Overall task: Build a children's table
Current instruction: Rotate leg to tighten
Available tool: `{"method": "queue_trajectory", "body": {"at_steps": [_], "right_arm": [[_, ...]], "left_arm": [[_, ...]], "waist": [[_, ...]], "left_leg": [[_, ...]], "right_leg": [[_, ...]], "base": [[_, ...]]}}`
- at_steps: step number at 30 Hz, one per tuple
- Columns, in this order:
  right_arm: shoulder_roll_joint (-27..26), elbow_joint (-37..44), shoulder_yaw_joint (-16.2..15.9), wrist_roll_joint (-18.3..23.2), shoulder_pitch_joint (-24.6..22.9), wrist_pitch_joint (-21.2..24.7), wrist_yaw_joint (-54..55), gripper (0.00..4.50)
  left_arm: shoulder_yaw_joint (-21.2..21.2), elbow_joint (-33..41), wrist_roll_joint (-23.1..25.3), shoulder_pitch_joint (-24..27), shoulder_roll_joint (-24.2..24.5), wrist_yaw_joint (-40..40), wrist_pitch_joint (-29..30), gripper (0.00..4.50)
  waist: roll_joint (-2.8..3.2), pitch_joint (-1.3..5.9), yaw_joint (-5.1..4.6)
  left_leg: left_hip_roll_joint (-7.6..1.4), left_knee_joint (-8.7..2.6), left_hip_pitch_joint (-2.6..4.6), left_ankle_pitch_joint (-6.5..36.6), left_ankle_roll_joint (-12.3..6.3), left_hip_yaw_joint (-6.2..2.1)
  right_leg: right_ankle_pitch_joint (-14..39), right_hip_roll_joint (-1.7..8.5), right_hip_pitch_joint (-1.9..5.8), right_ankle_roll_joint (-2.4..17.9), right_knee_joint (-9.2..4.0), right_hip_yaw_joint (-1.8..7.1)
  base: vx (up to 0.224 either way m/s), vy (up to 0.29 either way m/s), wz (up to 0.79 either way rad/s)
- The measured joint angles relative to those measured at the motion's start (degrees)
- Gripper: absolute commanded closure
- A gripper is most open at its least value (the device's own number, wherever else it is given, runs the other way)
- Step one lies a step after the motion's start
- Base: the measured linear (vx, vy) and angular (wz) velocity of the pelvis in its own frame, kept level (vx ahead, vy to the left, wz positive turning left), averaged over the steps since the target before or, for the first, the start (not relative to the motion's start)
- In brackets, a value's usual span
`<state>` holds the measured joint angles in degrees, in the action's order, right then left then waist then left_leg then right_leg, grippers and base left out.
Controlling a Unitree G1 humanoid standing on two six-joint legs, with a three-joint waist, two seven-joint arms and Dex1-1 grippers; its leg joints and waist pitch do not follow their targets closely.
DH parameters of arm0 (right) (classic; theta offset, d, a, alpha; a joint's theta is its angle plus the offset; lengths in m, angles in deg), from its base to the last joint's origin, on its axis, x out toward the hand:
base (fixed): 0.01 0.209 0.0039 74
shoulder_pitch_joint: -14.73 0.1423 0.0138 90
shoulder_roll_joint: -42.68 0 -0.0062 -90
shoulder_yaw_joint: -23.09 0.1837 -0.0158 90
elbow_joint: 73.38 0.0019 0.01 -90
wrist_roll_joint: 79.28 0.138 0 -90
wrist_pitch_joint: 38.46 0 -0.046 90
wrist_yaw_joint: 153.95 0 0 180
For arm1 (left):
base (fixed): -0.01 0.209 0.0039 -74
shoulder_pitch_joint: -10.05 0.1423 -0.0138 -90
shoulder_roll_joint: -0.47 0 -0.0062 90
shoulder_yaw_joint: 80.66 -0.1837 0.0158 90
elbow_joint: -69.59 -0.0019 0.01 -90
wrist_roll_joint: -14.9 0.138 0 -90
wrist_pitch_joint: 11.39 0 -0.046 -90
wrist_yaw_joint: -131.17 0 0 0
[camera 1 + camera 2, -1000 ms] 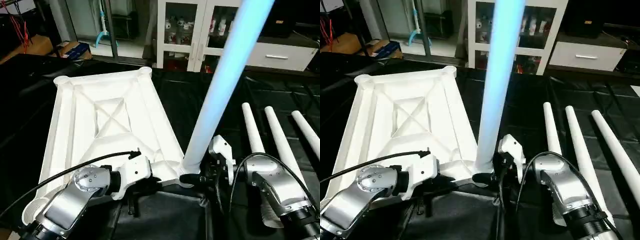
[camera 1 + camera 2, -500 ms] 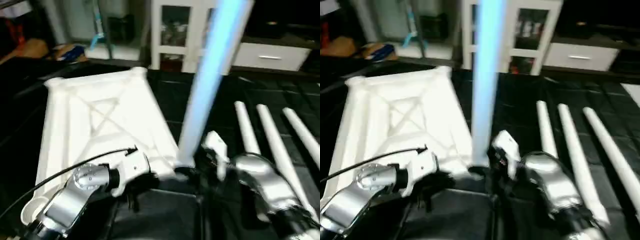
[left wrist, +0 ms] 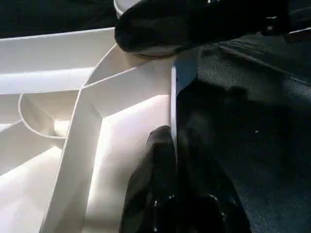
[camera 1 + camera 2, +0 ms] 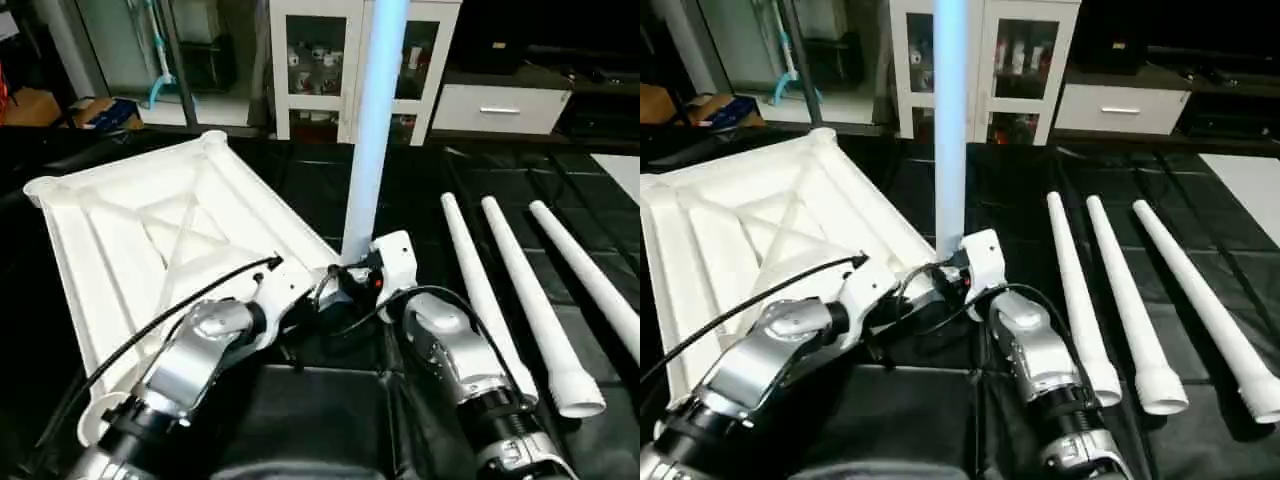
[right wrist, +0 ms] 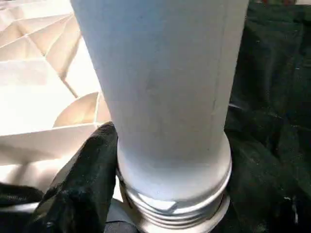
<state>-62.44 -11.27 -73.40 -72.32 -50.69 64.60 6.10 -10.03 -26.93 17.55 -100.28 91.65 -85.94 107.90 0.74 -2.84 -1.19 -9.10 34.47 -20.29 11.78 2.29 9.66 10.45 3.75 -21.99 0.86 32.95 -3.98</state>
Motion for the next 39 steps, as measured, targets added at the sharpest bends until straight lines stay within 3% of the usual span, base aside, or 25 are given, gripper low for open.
{"method": "queue_trajectory", "body": {"at_steps": [3,6,13,16,22,32,36,39], "right_arm": [[-0.11,0.0,0.23,0.0,0.0,-0.05,-0.17,1.73],[0.56,0.32,0.55,1.13,-0.02,0.17,-2.83,1.03],[7.06,4.4,-0.43,4.53,-0.28,2.85,-15.8,0.39],[13.59,7.96,-2.63,5.68,-0.81,3.12,-25.84,0.39],[19.31,10.99,-3.52,7.76,-2.23,3.1,-37.7,0.39],[24.33,11.41,-5.91,8.28,-3.14,2.91,-47.56,0.39],[24.33,11.2,-6.56,8.21,-3.18,2.75,-48.27,0.54],[24.35,11.21,-7.18,8.2,-3.74,2.68,-49.08,0.91]], "left_arm": [[0.01,0.01,0.0,0.0,0.06,-0.02,0.07,4.5],[-0.04,0.67,-0.03,0.44,1.26,-0.71,-0.51,4.5],[-0.05,4.81,-1.32,2.93,4.45,-4.39,-2.61,4.5],[-0.09,8.66,-2.97,6.33,8.41,-8.16,-5.69,4.5],[-0.39,13.2,-4.59,10.04,12.72,-13.37,-8.36,4.5],[-0.86,15.27,-6.34,12.26,14.06,-16.35,-8.24,4.5],[-0.87,15.25,-6.33,12.24,14.19,-16.35,-8.18,4.5],[-0.95,15.26,-6.33,12.2,14.16,-16.45,-8.17,4.5]], "waist": [[0.0,0.0,0.0],[0.03,-0.03,0.02],[-0.02,-0.06,0.5],[0.06,0.0,1.48],[0.04,0.03,3.49],[0.02,0.02,3.53],[0.0,0.02,3.42],[-0.03,0.04,3.46]], "left_leg": [[0.01,-0.01,0.0,0.0,0.0,0.0],[0.01,-0.02,-0.05,0.0,0.0,0.0],[-0.03,0.0,-0.62,-0.02,-0.02,0.16],[-0.37,0.0,-0.77,-0.04,-0.04,0.24],[-0.68,-0.17,-0.84,-0.16,-0.38,0.47],[-0.69,0.08,-0.51,-0.03,0.06,0.7],[-0.7,0.09,-0.52,-0.07,0.1,0.7],[-0.7,0.1,-0.55,-0.07,0.1,0.7]], "right_leg": [[0.0,0.0,-0.02,0.0,0.01,0.02],[0.0,-0.01,-0.1,0.0,0.03,0.02],[-1.29,-0.02,-0.61,0.78,0.2,0.16],[-1.4,-0.26,-0.81,0.64,0.35,0.14],[-0.74,-0.37,-1.09,0.72,0.65,0.0],[-0.74,-0.31,-0.86,0.71,1.13,0.24],[-0.69,-0.31,-0.87,0.5,1.16,0.24],[-0.79,-0.31,-0.85,0.65,1.16,0.24]], "base": [[0.0,0.0,0.0],[0.0,0.0,0.0],[0.008,-0.002,0.01],[0.074,-0.024,0.01],[0.035,-0.013,0.0],[0.0,0.0,0.0],[0.0,0.0,0.0],[0.0,0.0,0.0]]}}
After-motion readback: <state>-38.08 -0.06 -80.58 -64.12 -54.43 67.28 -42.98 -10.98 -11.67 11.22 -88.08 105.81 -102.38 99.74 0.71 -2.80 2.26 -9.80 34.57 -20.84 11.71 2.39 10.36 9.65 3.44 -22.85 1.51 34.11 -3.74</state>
